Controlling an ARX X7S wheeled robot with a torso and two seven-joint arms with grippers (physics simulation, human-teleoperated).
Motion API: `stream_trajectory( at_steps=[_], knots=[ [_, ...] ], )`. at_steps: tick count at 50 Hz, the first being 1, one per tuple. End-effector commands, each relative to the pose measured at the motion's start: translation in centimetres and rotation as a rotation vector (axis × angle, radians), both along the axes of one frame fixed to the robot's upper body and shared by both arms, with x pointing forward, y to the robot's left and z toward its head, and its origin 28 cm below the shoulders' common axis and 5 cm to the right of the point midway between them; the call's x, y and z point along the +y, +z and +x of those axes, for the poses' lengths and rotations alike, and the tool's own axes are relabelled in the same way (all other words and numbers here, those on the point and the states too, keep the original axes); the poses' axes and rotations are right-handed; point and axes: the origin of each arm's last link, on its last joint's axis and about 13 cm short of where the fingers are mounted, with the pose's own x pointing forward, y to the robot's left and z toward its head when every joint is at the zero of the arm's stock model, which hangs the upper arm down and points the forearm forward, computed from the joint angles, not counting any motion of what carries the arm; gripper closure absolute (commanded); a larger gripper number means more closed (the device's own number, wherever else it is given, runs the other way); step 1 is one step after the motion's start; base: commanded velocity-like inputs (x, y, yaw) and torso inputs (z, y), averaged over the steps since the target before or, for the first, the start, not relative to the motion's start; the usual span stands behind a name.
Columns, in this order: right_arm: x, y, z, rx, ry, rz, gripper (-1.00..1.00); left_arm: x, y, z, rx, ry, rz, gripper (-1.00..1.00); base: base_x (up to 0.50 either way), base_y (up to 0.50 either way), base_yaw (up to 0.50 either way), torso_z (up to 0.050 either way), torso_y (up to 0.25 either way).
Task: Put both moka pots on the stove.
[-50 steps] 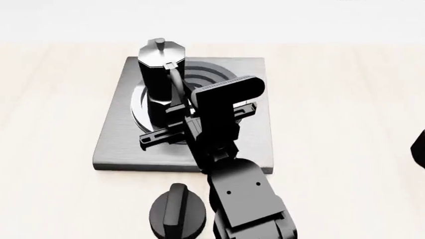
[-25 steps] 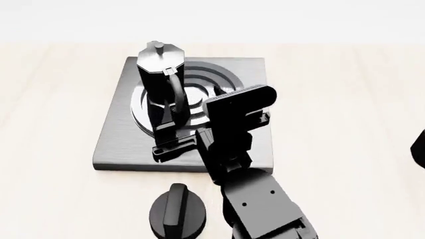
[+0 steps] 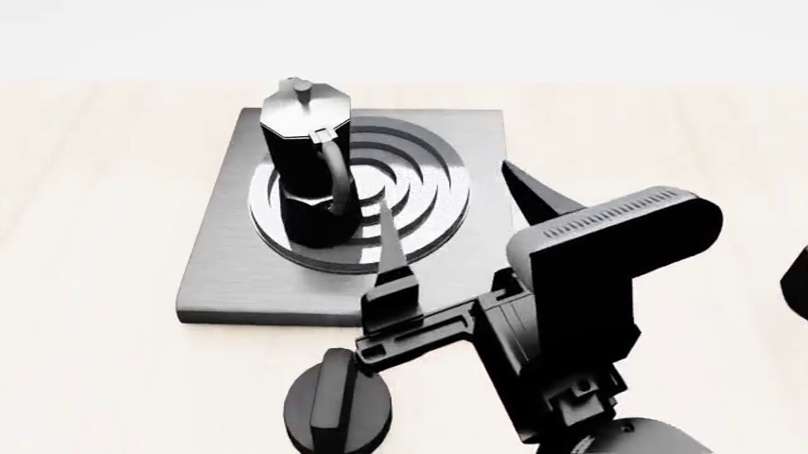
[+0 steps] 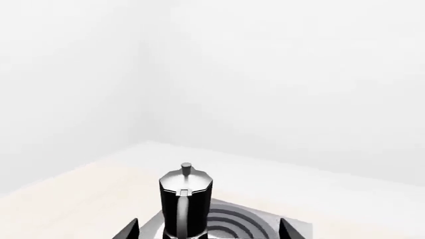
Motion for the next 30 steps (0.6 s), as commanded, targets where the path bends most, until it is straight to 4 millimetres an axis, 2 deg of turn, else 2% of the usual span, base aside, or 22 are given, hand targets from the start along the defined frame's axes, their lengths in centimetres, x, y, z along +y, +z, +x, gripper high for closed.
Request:
stream_trajectory(
  at_steps=[1, 2, 3, 4, 5, 9, 12, 19, 30],
  knots=[
    [-3.2, 2.3, -2.7, -0.113, -0.155, -0.054, -1.0, -0.1, 0.0, 0.2, -0.001, -0.001, 0.0, -1.0, 0.0, 0.0, 0.0, 0.0, 0.0],
    [-3.7, 2.3, -2.7, -0.178, -0.181, -0.083, -1.0, -0.2, 0.0, 0.3, 0.0, -0.002, -0.001, -1.0, 0.0, 0.0, 0.0, 0.0, 0.0],
    [-4.0, 2.3, -2.7, -0.176, -0.15, 0.037, -1.0, -0.2, -0.1, 0.3, 0.0, -0.002, 0.0, -1.0, 0.0, 0.0, 0.0, 0.0, 0.0],
    [-4.6, 2.3, -2.5, -0.228, -0.21, -0.041, -1.0, -0.3, -0.1, 0.3, -0.002, -0.002, -0.001, -1.0, 0.0, 0.0, 0.0, 0.0, 0.0],
    [-5.4, 2.2, -2.5, -0.189, -0.255, -0.084, -1.0, -0.3, -0.1, 0.4, -0.003, -0.002, -0.001, -1.0, 0.0, 0.0, 0.0, 0.0, 0.0],
    [-7.0, 3.2, -2.8, -0.134, -0.302, -0.081, -1.0, -0.4, -0.1, 0.5, -0.001, -0.003, 0.0, -1.0, 0.0, 0.0, 0.0, 0.0, 0.0],
    [-8.4, 3.3, -2.8, -0.132, -0.399, -0.165, -1.0, -0.5, -0.2, 0.7, -0.001, -0.003, 0.0, -1.0, 0.0, 0.0, 0.0, 0.0, 0.0],
    [-11.7, 4.2, -4.0, -0.066, -0.462, -0.186, -1.0, -0.6, -0.2, 0.9, -0.002, 0.0, -0.001, -1.0, 0.0, 0.0, 0.0, 0.0, 0.0],
    [-15.0, 4.3, -4.2, 0.007, -0.554, -0.236, -1.0, -0.6, -0.1, 1.1, -0.004, -0.001, 0.0, -1.0, 0.0, 0.0, 0.0, 0.0, 0.0]
  ],
)
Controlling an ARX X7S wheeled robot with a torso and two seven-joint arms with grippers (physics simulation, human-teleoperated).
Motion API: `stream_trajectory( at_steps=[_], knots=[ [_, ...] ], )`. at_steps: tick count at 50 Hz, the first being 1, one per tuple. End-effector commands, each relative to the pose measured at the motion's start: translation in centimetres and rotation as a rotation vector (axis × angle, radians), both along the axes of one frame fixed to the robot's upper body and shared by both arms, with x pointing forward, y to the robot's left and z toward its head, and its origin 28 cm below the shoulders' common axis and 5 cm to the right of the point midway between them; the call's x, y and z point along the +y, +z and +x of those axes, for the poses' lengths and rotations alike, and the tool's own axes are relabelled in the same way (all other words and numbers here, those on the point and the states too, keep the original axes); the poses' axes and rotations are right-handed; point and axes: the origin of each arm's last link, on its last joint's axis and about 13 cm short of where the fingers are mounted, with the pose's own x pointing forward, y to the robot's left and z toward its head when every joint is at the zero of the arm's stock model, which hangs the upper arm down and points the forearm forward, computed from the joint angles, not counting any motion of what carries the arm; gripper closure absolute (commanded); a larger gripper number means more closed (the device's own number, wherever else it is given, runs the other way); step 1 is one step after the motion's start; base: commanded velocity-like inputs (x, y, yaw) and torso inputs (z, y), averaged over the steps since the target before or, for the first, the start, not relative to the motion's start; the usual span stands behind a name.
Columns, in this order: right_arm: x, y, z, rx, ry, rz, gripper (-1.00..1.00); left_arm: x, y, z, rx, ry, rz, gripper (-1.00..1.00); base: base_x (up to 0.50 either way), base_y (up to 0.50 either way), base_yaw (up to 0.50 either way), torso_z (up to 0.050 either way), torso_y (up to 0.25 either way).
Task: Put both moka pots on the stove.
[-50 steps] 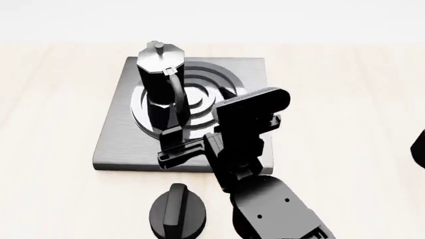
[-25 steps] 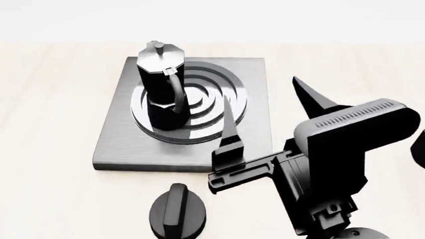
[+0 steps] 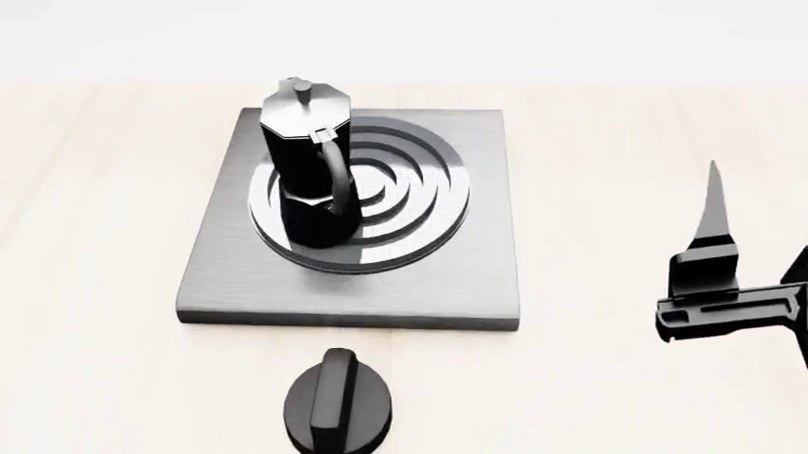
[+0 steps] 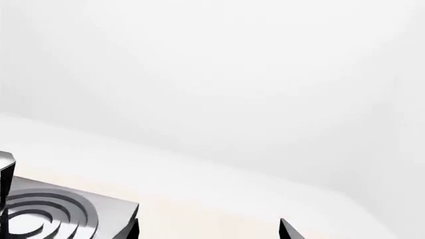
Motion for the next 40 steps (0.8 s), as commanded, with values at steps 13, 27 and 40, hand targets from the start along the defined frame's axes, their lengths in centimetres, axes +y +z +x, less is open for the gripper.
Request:
stream_trajectory(
  at_steps=[13, 27, 40],
  knots=[
    [-6.0, 1.0, -0.8, 0.126, -0.2, -0.074, -1.0, -0.2, 0.0, 0.2, -0.002, -0.001, 0.0, -1.0, 0.0, 0.0, 0.0, 0.0, 0.0],
    [-7.6, 1.0, 0.6, 0.217, -0.254, -0.08, -1.0, -0.1, 0.0, 0.3, -0.002, -0.002, -0.001, -1.0, 0.0, 0.0, 0.0, 0.0, 0.0],
    [-9.4, -0.3, 3.6, 0.395, -0.254, -0.058, -1.0, -0.1, 0.1, 0.5, -0.001, -0.002, -0.002, -1.0, 0.0, 0.0, 0.0, 0.0, 0.0]
  ],
)
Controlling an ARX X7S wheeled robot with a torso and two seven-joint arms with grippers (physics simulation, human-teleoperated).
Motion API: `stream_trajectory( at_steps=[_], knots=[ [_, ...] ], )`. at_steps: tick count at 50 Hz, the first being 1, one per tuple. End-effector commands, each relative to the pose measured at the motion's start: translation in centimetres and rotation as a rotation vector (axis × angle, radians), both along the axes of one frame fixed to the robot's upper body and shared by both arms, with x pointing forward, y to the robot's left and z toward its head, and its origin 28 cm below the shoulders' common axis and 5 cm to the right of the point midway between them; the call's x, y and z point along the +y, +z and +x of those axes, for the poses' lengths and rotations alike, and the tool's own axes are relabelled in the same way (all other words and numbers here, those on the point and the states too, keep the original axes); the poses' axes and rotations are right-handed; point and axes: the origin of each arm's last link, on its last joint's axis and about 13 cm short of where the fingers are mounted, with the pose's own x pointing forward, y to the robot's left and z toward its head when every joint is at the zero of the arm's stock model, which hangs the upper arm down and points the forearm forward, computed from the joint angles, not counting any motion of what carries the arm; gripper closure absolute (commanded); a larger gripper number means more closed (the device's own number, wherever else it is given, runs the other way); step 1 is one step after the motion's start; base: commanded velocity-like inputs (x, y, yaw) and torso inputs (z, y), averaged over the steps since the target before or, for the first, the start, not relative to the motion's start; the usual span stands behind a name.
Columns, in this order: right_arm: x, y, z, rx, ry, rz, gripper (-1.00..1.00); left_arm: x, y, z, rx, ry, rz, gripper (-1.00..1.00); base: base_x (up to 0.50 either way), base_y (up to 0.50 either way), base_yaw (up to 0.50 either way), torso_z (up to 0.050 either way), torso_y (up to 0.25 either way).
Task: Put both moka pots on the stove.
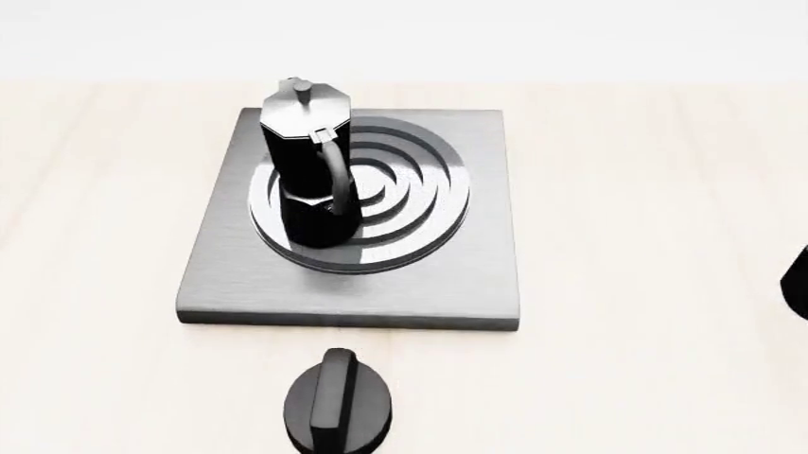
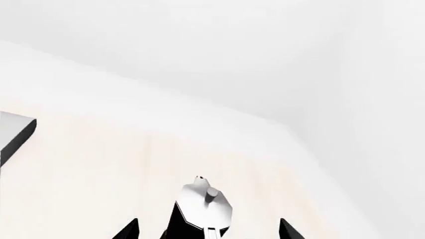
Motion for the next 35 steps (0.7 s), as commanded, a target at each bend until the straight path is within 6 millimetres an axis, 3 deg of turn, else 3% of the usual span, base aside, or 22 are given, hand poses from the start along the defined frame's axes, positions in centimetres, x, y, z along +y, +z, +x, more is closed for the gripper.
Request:
stream_trajectory(
  at_steps=[1, 11, 35],
  knots=[
    [-1.4, -1.1, 2.2, 0.142, -0.015, 0.042, -1.0, 0.0, 0.0, 0.2, 0.0, 0.0, 0.0, -1.0, 0.0, 0.0, 0.0, 0.0, 0.0],
    [-2.4, -1.8, 4.5, 0.211, -0.009, 0.058, -1.0, 0.2, 0.2, 0.6, -0.001, -0.001, -0.001, -1.0, 0.0, 0.0, 0.0, 0.0, 0.0],
    [-3.6, -3.6, 7.6, 0.219, -0.03, 0.12, -1.0, 0.5, 0.5, 1.1, 0.002, -0.003, 0.001, -1.0, 0.0, 0.0, 0.0, 0.0, 0.0]
  ],
)
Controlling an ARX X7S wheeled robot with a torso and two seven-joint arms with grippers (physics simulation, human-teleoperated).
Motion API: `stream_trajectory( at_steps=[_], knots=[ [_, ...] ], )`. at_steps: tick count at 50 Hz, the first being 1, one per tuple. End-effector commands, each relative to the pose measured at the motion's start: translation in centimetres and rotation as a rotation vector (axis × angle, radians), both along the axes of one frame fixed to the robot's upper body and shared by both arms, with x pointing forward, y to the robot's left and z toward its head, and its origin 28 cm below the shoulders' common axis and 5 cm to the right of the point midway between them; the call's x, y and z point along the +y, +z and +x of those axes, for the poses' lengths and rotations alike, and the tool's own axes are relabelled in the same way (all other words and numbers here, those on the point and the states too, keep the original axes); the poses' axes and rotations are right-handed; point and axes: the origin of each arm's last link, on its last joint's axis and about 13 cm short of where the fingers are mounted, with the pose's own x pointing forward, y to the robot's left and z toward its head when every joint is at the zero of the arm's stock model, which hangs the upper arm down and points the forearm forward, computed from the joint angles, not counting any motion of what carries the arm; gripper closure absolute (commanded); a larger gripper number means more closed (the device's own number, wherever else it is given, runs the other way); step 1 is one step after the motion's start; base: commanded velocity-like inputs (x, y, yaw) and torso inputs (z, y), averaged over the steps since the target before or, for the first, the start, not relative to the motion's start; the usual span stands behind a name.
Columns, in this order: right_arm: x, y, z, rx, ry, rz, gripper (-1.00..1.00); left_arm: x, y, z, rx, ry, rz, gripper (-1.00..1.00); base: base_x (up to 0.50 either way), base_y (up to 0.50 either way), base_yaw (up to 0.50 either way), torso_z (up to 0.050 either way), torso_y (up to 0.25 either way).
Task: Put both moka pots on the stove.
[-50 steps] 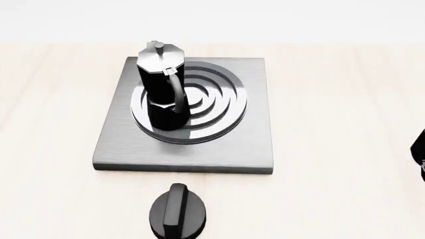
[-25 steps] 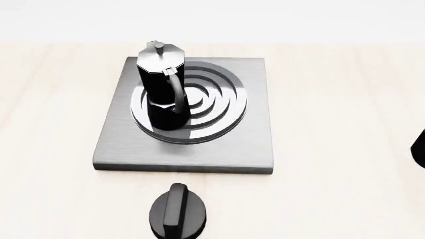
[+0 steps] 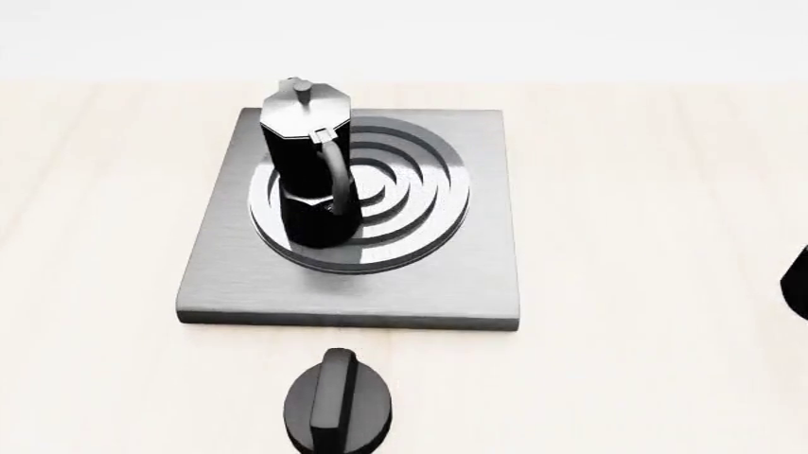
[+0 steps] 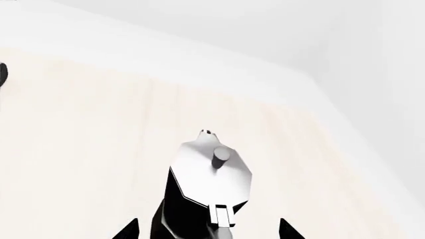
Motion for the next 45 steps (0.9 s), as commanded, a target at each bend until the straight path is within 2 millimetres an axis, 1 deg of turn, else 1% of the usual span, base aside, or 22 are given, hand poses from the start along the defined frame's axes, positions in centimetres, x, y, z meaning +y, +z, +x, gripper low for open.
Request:
stream_trajectory(
  at_steps=[1, 12, 17, 27, 45],
  knots=[
    [-0.4, -1.0, 1.5, 0.017, -0.013, 0.028, -1.0, 0.2, 0.1, 0.3, 0.002, 0.0, 0.0, -1.0, 0.0, 0.0, 0.0, 0.0, 0.0],
    [-1.0, -3.4, 1.7, 0.048, -0.039, 0.053, -1.0, 0.2, 0.2, 0.4, 0.003, -0.004, 0.001, -1.0, 0.0, 0.0, 0.0, 0.0, 0.0],
    [-1.2, -4.2, 1.8, 0.06, -0.047, 0.06, -1.0, 0.2, 0.2, 0.4, 0.004, -0.003, 0.001, -1.0, 0.0, 0.0, 0.0, 0.0, 0.0],
    [-1.3, -4.7, 1.8, 0.066, -0.054, 0.062, -1.0, 0.3, 0.2, 0.5, 0.005, -0.004, 0.0, -1.0, 0.0, 0.0, 0.0, 0.0, 0.0],
    [-2.1, -5.7, 1.5, 0.082, -0.096, 0.076, -1.0, 0.2, 0.2, 0.7, 0.007, -0.007, 0.003, -1.0, 0.0, 0.0, 0.0, 0.0, 0.0]
  ],
)
